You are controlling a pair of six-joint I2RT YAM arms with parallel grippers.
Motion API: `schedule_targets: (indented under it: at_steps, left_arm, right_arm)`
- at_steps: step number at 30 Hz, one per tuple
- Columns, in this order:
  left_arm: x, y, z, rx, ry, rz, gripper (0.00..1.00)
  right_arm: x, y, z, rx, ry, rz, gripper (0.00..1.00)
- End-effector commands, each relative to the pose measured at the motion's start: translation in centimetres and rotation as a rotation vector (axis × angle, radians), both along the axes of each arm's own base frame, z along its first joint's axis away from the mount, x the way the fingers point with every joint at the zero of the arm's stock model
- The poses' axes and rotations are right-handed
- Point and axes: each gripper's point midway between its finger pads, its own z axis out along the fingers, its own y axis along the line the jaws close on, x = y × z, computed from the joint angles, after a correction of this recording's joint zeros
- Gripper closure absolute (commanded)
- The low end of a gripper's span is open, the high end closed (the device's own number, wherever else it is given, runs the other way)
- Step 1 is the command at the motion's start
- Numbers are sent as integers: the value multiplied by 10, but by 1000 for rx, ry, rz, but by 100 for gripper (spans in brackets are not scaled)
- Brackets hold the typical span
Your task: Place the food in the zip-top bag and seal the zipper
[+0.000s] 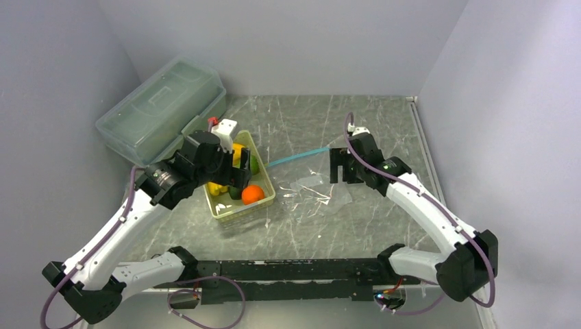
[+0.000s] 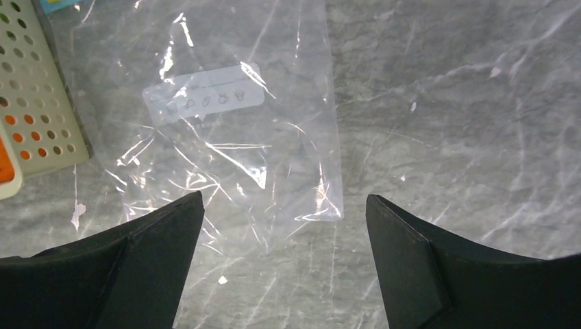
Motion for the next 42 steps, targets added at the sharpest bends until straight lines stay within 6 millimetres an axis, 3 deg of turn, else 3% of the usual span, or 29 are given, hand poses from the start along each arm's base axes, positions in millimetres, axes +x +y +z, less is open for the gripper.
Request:
schedule_targets:
  at_steps: [1,11,19,32,42]
  left_arm:
    - [-1,-6,7,-44,-13,-10,1]
    - [1,-9,-1,-37,7,-16,1]
    - [0,-8,-7,-22,20,-21,1]
    - [2,-9,-15,-5,30,-20,1]
    - [0,-5,-14,-3,23,-15,1]
  right_arm:
    - [18,11,-8,127,-6,-15,8]
    - [58,13,-50,189,74,-80,14]
    - [68,22,-85,199,164,-55,22]
    - [69,19,-96,172,172,-58,31]
    - [69,17,-107,137,196,-55,48]
